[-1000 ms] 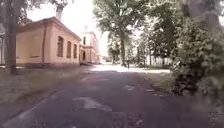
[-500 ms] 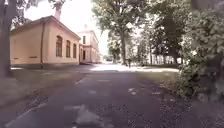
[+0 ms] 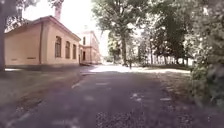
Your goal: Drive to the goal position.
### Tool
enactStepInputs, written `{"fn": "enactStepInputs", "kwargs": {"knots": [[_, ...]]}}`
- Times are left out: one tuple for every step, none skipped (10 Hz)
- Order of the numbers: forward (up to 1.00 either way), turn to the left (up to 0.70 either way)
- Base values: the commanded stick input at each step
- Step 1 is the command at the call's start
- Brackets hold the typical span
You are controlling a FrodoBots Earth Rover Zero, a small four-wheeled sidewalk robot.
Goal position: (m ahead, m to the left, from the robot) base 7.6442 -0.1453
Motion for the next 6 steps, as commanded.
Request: {"fn": "enactStepInputs", "kwargs": {"knots": [[0.70,0.00],[0.70,0.00],[0.70,0.00],[0.70,0.00],[0.70,0.00],[0.70,0.00]]}}
